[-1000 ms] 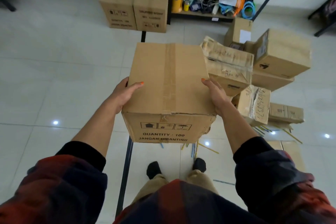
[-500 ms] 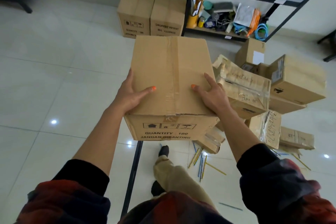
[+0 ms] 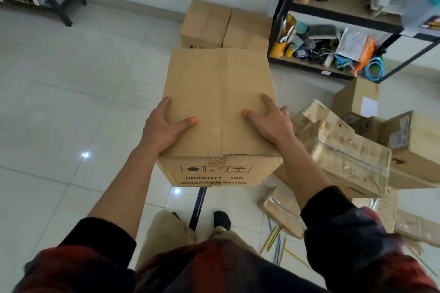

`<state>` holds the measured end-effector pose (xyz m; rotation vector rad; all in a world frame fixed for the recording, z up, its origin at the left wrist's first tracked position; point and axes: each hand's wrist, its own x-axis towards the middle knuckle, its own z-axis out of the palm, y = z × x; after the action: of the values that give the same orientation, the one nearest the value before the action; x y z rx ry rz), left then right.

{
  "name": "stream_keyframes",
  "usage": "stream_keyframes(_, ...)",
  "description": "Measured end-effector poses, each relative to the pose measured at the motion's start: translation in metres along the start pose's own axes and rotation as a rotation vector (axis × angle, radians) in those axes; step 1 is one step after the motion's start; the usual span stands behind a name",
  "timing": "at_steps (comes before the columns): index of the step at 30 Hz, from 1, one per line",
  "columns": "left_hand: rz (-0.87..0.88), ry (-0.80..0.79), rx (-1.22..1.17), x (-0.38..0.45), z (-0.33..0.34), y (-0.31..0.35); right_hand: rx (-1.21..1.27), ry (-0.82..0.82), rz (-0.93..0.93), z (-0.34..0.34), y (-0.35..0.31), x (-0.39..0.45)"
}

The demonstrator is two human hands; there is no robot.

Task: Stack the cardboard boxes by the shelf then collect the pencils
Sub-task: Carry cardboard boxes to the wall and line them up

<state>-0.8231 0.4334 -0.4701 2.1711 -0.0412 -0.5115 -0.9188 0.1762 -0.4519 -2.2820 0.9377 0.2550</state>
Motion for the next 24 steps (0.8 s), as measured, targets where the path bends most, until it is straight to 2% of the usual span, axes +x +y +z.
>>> stream_keyframes(7,0.012,0.007,0.016,0.087,-0.067,-0.001,0.025,0.002,0.006,0.025,-0.091,0.053)
stream_keyframes(13,0.073,-0.033,0.070,0.177,-0.125,-0.008,0.072,0.076,0.077,0.054,-0.174,0.100)
stream_keyframes(24,0.115,-0.131,0.118,0.307,-0.182,0.004,0.146,0.158,0.147,0.076,-0.257,0.173)
